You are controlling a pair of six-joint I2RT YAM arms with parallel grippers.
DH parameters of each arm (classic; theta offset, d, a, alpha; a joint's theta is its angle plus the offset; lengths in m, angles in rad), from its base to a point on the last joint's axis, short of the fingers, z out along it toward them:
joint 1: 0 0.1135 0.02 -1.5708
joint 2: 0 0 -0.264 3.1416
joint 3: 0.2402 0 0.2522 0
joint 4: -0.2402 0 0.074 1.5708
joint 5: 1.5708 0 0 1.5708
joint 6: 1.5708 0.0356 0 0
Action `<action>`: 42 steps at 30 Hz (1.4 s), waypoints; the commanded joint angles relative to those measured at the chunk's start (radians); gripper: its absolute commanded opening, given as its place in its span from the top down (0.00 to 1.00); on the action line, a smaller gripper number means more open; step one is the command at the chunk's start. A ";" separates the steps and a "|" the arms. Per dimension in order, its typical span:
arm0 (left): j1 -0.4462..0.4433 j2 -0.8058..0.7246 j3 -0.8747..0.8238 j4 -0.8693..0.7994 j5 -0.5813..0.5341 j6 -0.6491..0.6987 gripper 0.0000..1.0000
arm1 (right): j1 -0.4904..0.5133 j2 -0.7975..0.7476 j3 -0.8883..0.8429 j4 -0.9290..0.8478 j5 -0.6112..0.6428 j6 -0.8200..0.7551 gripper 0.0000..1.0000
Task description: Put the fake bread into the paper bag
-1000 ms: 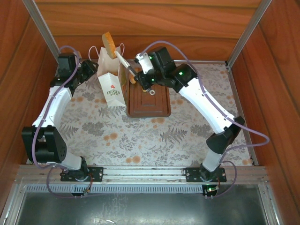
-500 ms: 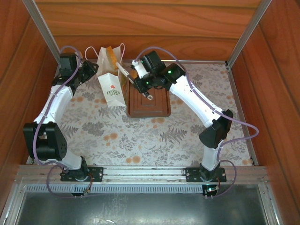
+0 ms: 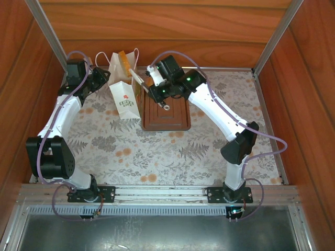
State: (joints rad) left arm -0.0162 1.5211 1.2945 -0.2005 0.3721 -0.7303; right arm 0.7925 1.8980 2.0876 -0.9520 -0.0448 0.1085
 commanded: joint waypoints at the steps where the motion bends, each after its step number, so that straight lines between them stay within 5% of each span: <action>1: -0.004 -0.002 -0.005 0.023 0.014 0.000 0.71 | 0.010 0.008 0.052 0.003 -0.003 0.013 0.70; 7: -0.004 -0.005 -0.004 0.022 0.017 -0.001 0.71 | 0.009 0.007 0.070 -0.008 0.001 0.010 0.63; 20: -0.004 -0.038 -0.006 0.013 0.021 0.001 0.68 | 0.008 -0.079 0.053 0.027 -0.023 0.012 0.64; 29: 0.001 -0.125 -0.041 -0.005 0.004 0.002 0.43 | -0.012 -0.356 -0.178 0.143 -0.051 0.055 0.63; 42: 0.006 -0.356 -0.200 -0.025 -0.119 0.002 0.19 | -0.139 -0.625 -0.622 0.117 0.136 0.194 0.63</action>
State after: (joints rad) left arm -0.0143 1.2152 1.1229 -0.2115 0.3073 -0.7330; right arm 0.6590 1.2728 1.5375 -0.8291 0.0082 0.2398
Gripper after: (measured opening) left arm 0.807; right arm 0.377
